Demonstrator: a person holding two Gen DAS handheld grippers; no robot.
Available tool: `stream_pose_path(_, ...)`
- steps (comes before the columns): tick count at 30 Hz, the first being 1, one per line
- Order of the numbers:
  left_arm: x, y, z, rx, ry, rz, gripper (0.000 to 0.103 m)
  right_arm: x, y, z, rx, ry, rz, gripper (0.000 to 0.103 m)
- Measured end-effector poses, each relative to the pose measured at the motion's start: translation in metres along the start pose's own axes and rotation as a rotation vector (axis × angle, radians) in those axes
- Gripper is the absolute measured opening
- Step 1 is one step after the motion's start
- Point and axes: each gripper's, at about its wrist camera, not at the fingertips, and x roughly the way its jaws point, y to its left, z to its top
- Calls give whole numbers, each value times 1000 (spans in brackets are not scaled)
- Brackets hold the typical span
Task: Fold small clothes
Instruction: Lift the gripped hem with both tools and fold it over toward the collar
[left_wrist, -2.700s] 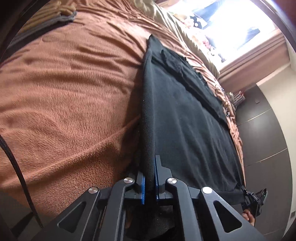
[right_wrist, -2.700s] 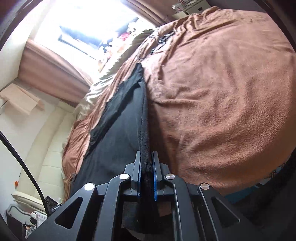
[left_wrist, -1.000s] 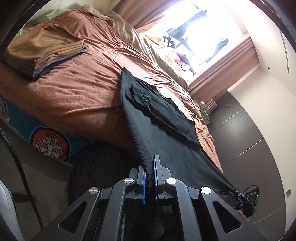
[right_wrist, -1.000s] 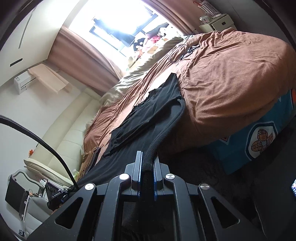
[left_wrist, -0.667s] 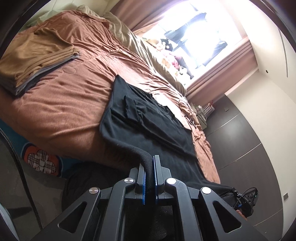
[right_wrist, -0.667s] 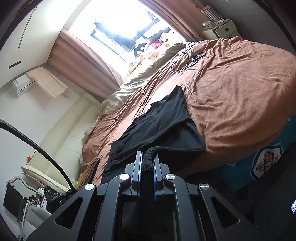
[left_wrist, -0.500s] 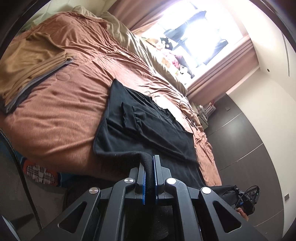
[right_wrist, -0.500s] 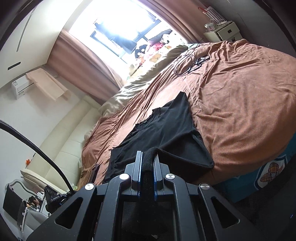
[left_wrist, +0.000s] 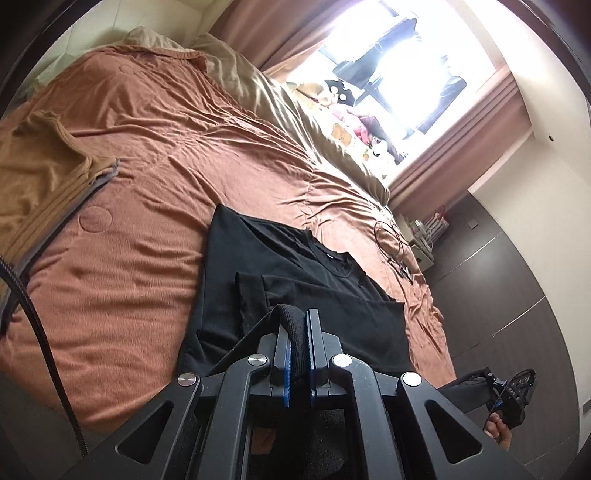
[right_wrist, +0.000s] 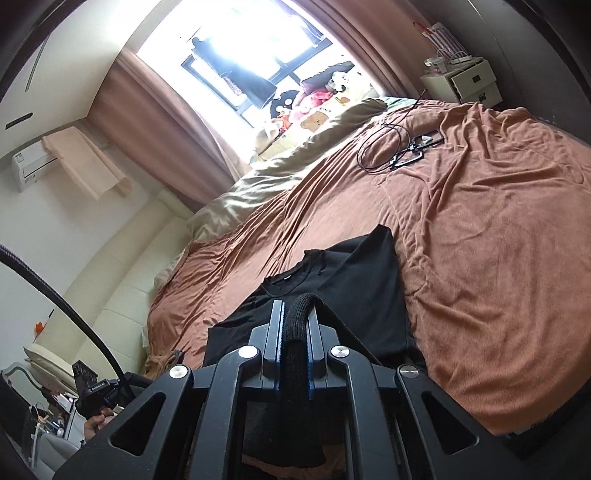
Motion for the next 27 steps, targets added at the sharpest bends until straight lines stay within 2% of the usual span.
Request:
stream_pose_path(14, 87, 2, 73, 6, 38, 81, 6, 107, 8, 78, -44, 75, -98, 6)
stream_pose_path(17, 103, -2, 89, 10, 47, 84, 6, 127, 17, 96, -89, 82, -126, 6)
stream_pose_path(23, 131, -11, 115, 47, 57, 117, 7, 159, 28, 119, -148, 101, -157, 6)
stream_pose_path(27, 150, -11, 129, 61, 66, 156, 7, 180, 28, 131, -133, 116, -169, 6)
